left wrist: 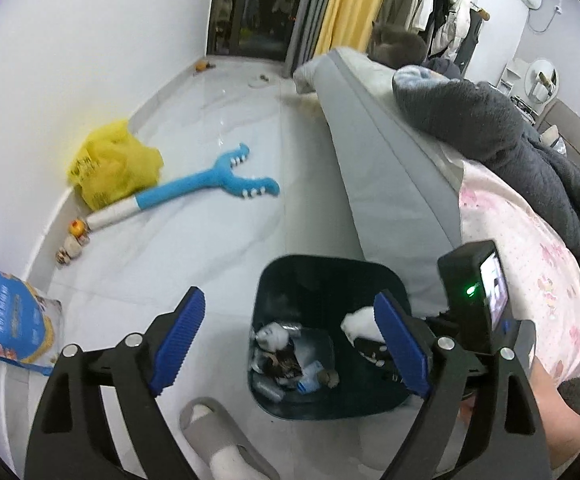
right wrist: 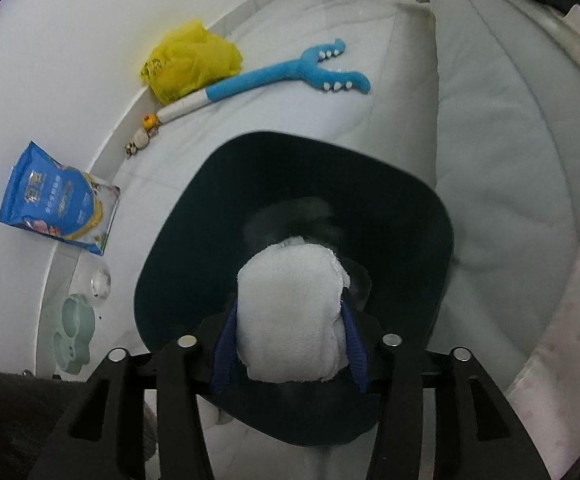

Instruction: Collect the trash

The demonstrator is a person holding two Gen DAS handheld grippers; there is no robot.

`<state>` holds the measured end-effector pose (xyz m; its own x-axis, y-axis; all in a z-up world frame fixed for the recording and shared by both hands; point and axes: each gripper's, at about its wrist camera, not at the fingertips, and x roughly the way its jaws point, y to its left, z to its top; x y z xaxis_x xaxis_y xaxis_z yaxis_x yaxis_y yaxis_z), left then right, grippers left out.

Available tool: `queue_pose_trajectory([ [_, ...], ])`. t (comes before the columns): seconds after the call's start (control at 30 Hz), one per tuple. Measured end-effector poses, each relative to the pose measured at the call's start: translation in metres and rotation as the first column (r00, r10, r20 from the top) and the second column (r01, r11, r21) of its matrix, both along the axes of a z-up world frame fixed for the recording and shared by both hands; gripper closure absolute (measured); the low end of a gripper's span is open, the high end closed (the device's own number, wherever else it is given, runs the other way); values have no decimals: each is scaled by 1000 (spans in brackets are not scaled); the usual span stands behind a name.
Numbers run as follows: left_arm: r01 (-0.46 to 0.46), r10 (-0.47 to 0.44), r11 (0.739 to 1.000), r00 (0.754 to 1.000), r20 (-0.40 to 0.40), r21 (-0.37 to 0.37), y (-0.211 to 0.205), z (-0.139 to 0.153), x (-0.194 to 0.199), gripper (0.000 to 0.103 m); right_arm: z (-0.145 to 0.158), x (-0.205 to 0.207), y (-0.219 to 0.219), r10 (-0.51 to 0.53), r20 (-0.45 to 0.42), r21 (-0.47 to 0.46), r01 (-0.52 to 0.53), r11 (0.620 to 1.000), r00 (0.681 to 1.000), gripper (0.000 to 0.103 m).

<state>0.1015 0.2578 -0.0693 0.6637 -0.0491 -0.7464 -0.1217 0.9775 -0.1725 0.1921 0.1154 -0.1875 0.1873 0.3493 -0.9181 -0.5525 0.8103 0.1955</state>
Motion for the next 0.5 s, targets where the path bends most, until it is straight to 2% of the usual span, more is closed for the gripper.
queue_pose_trajectory([
  [0.1, 5, -5, 1000, 999, 33, 23, -3, 12, -5, 14, 3, -1, -3, -3, 13, -7, 3, 1000, 1000, 40],
  [0.17, 3, -5, 999, 999, 52, 38, -7, 21, -9, 12, 9, -2, -6, -3, 15, 8, 3, 1000, 1000, 29],
  [0.37, 11, -23, 996, 991, 130, 94, -25, 49, -25, 7, 36, -8, -18, -2, 67, 46, -1, 999, 998, 19],
  [0.5, -9, -9, 994, 986, 165, 107, -32, 61, -28, 5, 69, -15, -38, -22, 142, 85, 10, 996, 990, 14],
])
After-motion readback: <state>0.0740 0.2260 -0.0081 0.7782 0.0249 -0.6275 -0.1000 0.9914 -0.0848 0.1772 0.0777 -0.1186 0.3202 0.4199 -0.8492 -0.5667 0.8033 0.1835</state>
